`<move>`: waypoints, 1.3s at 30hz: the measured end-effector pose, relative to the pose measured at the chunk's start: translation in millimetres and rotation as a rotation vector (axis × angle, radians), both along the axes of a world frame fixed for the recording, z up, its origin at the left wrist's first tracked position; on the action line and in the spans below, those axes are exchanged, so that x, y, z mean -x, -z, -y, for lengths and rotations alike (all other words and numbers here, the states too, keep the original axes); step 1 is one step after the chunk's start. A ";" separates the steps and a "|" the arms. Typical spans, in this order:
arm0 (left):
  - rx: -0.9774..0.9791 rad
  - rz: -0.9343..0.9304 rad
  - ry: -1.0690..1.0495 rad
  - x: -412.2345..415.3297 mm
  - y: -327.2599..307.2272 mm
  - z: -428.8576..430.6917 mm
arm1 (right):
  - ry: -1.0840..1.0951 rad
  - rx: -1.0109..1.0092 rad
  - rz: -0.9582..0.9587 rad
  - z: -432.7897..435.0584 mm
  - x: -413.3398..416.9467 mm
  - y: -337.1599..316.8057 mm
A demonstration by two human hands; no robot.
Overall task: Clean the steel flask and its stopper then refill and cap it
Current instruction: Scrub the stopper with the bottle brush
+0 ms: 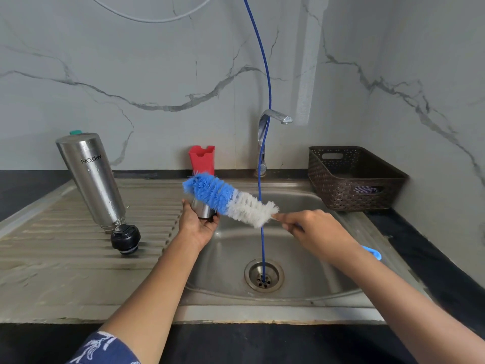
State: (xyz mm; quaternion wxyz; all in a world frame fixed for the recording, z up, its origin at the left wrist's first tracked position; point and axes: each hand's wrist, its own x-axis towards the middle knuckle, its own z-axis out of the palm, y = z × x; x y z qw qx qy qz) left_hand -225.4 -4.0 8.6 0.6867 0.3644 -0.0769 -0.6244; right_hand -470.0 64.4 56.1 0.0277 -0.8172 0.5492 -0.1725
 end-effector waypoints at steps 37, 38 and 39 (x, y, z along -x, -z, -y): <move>-0.032 1.182 -0.090 -91.8 -75.9 1.5 | -0.027 -0.254 0.888 34.7 -12.6 25.6; -0.078 1.313 -0.100 -102.8 -78.7 6.3 | -0.036 -0.257 0.881 34.1 -13.3 28.4; -0.135 1.434 -0.092 -111.7 -80.8 9.2 | -0.042 -0.260 0.873 33.7 -13.8 30.7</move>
